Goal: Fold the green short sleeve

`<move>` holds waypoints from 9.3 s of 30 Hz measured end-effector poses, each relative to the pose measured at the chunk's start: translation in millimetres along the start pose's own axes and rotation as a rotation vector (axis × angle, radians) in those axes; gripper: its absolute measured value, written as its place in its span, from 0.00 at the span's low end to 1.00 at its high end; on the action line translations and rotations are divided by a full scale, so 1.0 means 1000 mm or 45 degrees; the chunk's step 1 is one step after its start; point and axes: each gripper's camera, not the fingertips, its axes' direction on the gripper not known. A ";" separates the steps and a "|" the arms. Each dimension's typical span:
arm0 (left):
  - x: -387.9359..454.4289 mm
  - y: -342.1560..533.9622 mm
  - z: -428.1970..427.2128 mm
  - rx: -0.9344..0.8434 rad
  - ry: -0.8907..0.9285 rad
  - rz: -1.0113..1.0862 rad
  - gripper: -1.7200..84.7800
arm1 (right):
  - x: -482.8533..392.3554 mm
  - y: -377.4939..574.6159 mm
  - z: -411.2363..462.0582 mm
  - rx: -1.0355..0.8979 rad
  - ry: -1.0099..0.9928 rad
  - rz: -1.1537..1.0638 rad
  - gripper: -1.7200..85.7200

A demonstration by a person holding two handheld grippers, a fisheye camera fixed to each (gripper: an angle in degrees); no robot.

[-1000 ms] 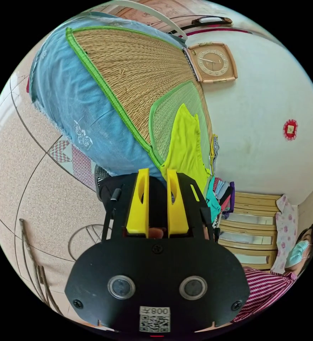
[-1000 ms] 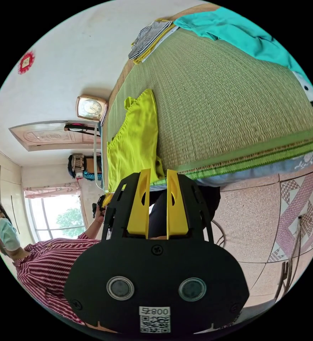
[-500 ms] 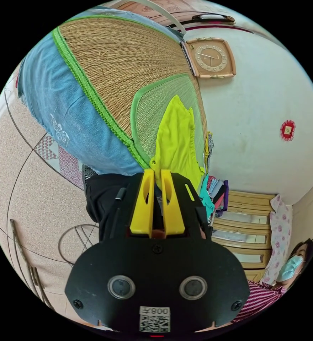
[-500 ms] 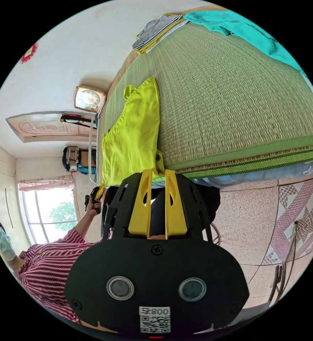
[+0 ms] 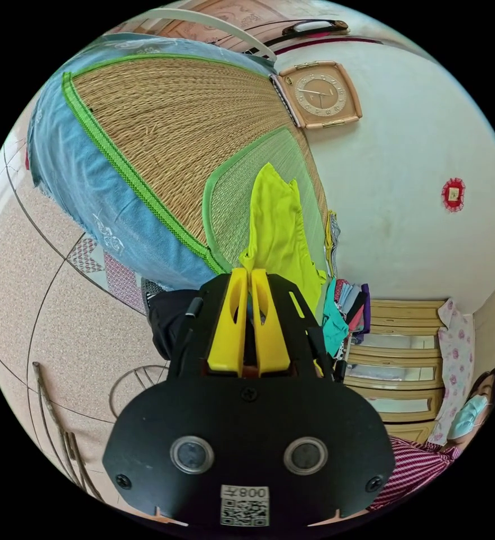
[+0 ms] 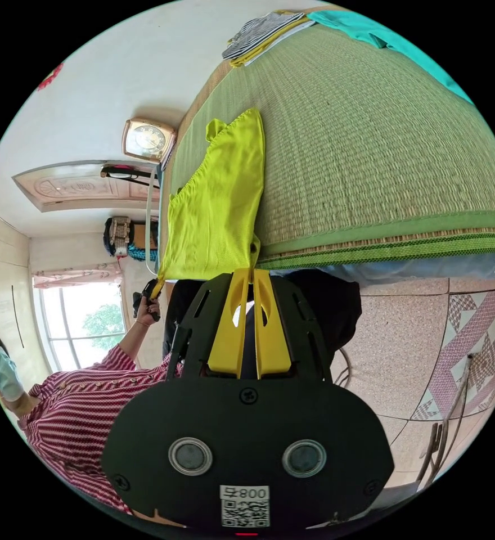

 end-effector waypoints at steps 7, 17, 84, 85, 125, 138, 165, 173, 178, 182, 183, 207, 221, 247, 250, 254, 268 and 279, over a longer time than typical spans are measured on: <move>0.033 0.048 0.014 0.111 -0.141 0.016 0.03 | 0.008 0.010 -0.008 0.046 -0.070 0.021 0.03; 0.219 0.152 0.160 -0.367 -0.144 0.859 0.04 | 0.007 0.004 -0.019 0.045 -0.095 0.003 0.03; 0.532 0.367 0.475 -0.756 -0.254 1.633 0.03 | 0.027 -0.282 -0.024 0.035 -0.280 0.115 0.06; 0.531 0.366 0.476 -0.761 -0.250 1.624 0.03 | 0.027 -0.283 -0.024 0.034 -0.281 0.116 0.05; 0.475 0.314 0.359 -0.649 0.093 1.464 0.03 | -0.060 -0.220 -0.099 0.268 -0.242 0.116 0.03; 0.396 0.262 0.239 -0.415 0.151 1.301 0.03 | -0.169 -0.199 -0.068 0.303 -0.250 -0.029 0.03; 0.158 0.152 0.056 -0.073 0.080 0.743 0.03 | -0.375 -0.196 0.139 0.128 -0.052 -0.129 0.03; 0.100 0.128 0.034 -0.052 0.094 0.614 0.03 | -0.425 -0.203 0.201 0.045 0.063 -0.155 0.03; 0.063 0.109 0.023 -0.053 0.114 0.535 0.03 | -0.452 -0.209 0.240 -0.007 0.148 -0.176 0.03; 0.040 0.095 0.016 -0.052 0.116 0.485 0.03 | -0.473 -0.216 0.272 -0.052 0.206 -0.183 0.03; 0.033 0.091 0.015 -0.053 0.119 0.468 0.03 | -0.479 -0.219 0.281 -0.066 0.223 -0.184 0.03; -0.058 0.032 -0.010 -0.114 0.213 0.274 0.03 | -0.544 -0.233 0.365 -0.156 0.295 -0.242 0.03; -0.088 0.014 -0.017 -0.143 0.216 0.176 0.03 | -0.548 -0.242 0.417 -0.301 0.302 -0.242 0.04; -0.084 0.024 -0.032 -0.119 0.138 0.210 0.03 | -0.541 -0.255 0.448 -0.474 0.078 -0.331 0.04; -0.083 0.029 -0.036 -0.102 0.114 0.220 0.03 | -0.539 -0.249 0.429 -0.459 0.023 -0.374 0.04; -0.081 0.034 -0.039 -0.078 0.114 0.220 0.04 | -0.515 -0.228 0.395 -0.433 -0.044 -0.391 0.04; -0.044 0.034 -0.030 0.003 -0.100 0.362 0.03 | -0.459 -0.135 0.376 -0.571 -0.057 -0.432 0.04; -0.033 0.045 -0.005 -0.130 -0.145 0.440 0.06 | -0.452 -0.122 0.412 -0.652 -0.050 -0.449 0.04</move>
